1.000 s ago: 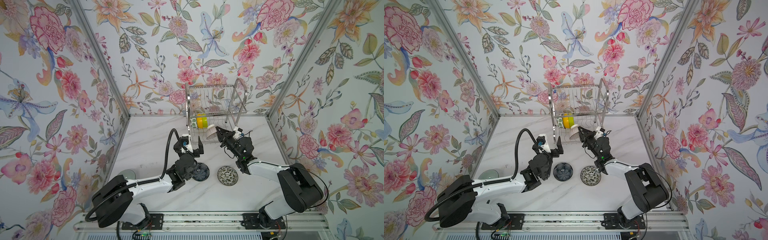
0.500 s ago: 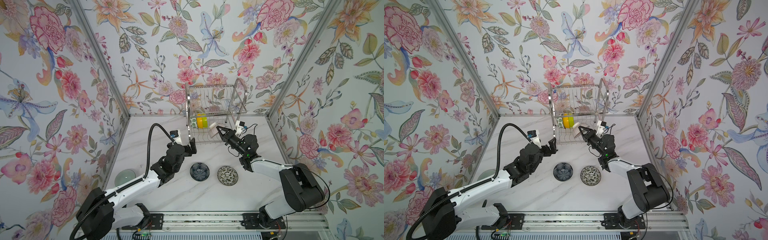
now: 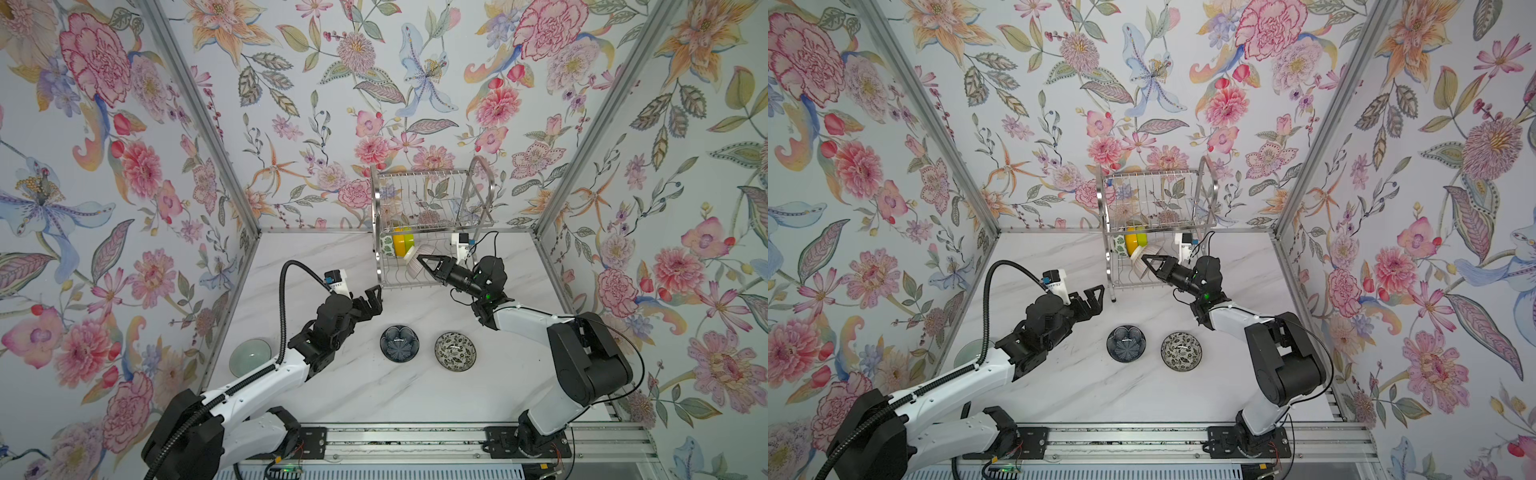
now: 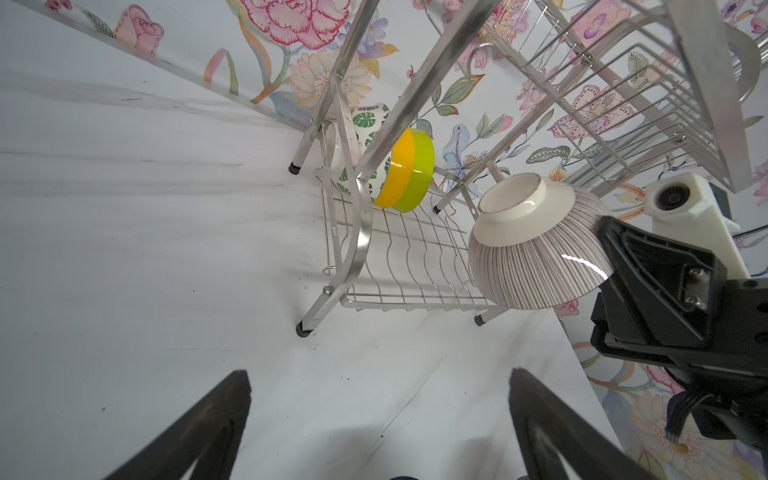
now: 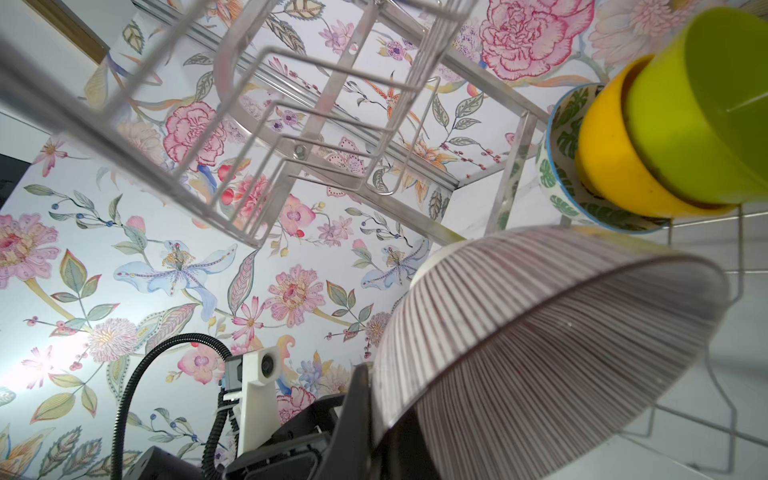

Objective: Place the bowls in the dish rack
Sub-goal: 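Lower the pink-striped bowl into the rack slot with the right gripper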

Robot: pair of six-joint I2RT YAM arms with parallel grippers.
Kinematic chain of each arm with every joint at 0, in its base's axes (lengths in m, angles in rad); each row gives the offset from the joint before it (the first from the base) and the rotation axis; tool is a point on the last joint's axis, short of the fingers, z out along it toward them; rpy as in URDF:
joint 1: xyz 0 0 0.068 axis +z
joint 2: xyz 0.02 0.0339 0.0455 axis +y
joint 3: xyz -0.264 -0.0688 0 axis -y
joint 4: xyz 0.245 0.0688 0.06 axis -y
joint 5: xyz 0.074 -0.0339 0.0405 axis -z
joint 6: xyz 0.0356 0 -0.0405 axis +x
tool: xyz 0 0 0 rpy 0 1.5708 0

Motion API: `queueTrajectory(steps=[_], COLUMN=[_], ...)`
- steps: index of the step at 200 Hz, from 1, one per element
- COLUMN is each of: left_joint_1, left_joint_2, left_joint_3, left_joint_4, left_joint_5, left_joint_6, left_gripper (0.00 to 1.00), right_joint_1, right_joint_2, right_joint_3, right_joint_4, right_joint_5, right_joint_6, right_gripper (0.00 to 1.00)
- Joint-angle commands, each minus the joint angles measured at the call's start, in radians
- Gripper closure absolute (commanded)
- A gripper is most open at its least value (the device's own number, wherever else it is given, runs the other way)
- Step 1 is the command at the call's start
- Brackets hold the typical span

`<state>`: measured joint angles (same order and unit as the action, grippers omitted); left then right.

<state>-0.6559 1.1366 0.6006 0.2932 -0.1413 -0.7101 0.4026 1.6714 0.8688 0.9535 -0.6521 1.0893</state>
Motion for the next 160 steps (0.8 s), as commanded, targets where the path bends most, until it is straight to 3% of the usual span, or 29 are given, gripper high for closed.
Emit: queueTrajectory(steps=[1, 65, 160], left_joint_1=[0.015, 0.041, 0.053], left_joint_2=[-0.020, -0.022, 0.014], left_joint_3=[-0.022, -0.062, -0.088], left_joint_4=[0.035, 0.064, 0.150], left_joint_5=[0.061, 0.105, 0.163], left_joint_6=[-0.046, -0.098, -0.136], left_gripper=[0.01, 0.01, 0.01], right_joint_1=[0.016, 0.030, 0.030], right_joint_2=[0.032, 0.137, 0.246], right_joint_3=[0.071, 0.162, 0.316], right_joint_4=[0.022, -0.035, -0.240], right_joint_5=[-0.051, -0.130, -0.286], right_joint_6=[-0.070, -0.118, -0.287], right_gripper=[1.00, 1.00, 1.00])
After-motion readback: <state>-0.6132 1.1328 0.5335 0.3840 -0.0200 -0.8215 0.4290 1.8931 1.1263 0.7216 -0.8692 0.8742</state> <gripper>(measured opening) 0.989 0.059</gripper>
